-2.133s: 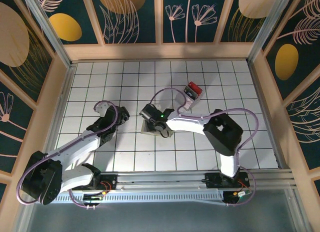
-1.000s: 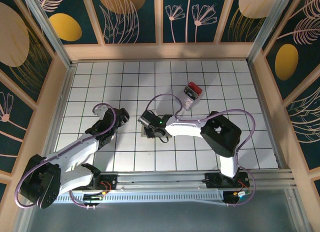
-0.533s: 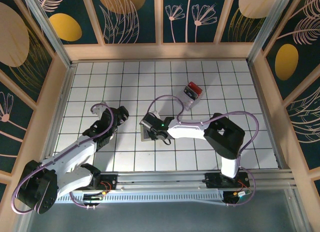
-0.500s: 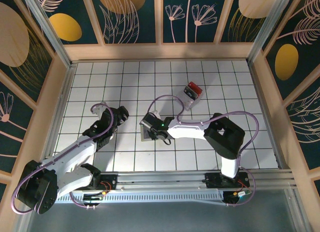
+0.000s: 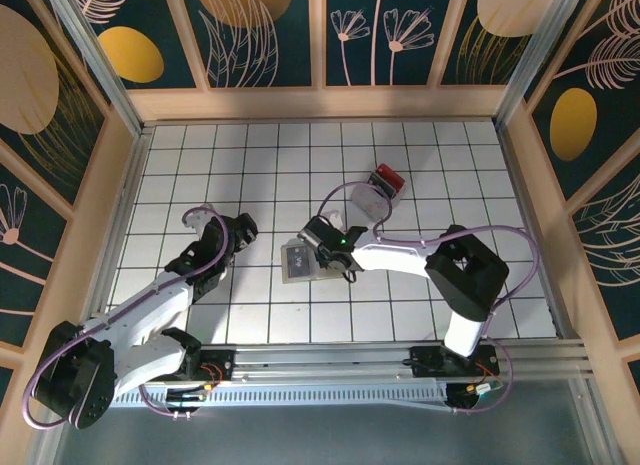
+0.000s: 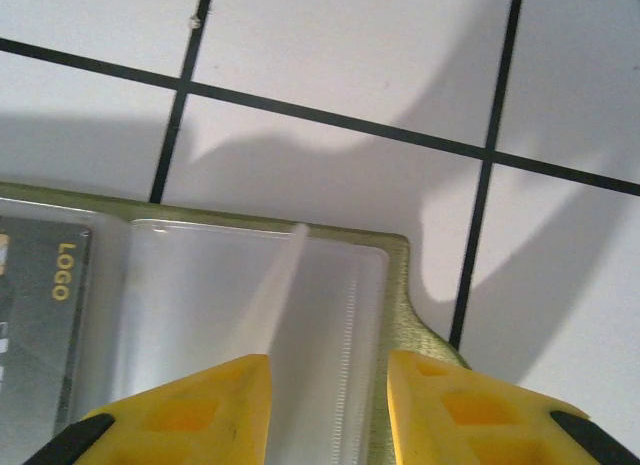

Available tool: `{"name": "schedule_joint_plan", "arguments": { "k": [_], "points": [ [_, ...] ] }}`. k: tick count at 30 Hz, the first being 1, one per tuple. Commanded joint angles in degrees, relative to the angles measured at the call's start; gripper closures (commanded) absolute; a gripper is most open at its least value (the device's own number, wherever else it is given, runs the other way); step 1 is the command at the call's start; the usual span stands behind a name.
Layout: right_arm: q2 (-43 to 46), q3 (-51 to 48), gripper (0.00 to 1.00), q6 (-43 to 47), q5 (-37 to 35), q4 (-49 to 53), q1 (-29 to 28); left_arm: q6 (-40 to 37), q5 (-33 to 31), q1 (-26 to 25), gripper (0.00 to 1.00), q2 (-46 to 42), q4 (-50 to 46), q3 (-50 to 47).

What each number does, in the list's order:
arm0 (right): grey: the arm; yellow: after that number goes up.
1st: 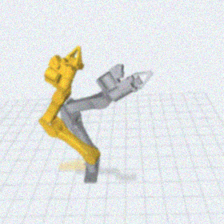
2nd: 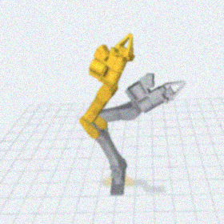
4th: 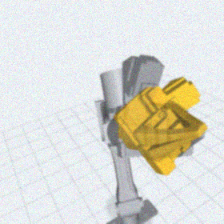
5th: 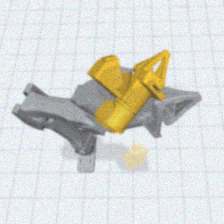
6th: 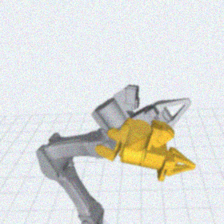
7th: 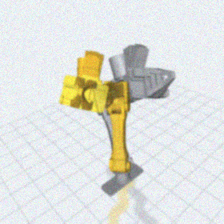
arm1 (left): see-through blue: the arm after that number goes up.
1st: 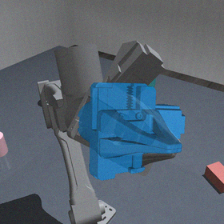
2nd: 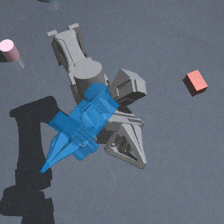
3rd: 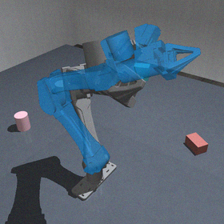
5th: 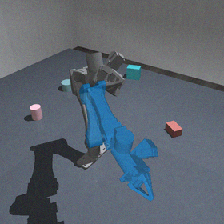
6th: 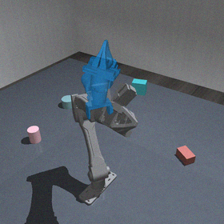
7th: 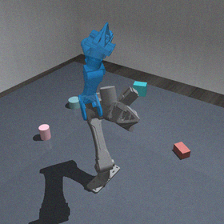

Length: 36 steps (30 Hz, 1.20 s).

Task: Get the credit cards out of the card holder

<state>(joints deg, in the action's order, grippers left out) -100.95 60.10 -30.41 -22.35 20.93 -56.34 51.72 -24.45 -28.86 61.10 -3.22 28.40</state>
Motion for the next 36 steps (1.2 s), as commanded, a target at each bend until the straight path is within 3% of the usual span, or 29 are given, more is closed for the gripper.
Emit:
{"name": "schedule_joint_plan", "arguments": {
  "k": [1, 12, 15, 18, 26, 36],
  "points": [
    [2.7, -1.9, 0.63, -1.9, -2.7, 0.1, 0.4, -1.2, -0.9, 0.4, 0.01, 0.0, -0.7, 1.3],
    [11.2, -6.3, 0.62, -3.8, -4.7, -4.2, 1.9, -5.3, -0.2, 0.3, 0.01, 1.1, -0.1, 2.8],
    [14.8, -7.3, 0.74, -3.7, -4.1, -7.1, 2.5, -6.5, 1.1, 0.3, 0.01, 2.1, 0.7, 3.1],
    [16.7, -6.6, 0.77, -1.9, -0.7, -9.8, 2.8, -5.9, 1.5, 0.4, 0.01, 3.2, 0.9, 3.2],
    [5.6, 5.0, 0.73, -2.2, 1.9, 0.4, -1.8, 0.0, -0.9, 0.3, 0.01, 4.8, 0.4, 2.7],
    [-5.7, 13.2, 0.51, -4.6, 3.9, 6.1, -7.8, 2.1, -2.2, 0.9, 0.01, 6.2, -0.6, 2.5]
  ]
}}
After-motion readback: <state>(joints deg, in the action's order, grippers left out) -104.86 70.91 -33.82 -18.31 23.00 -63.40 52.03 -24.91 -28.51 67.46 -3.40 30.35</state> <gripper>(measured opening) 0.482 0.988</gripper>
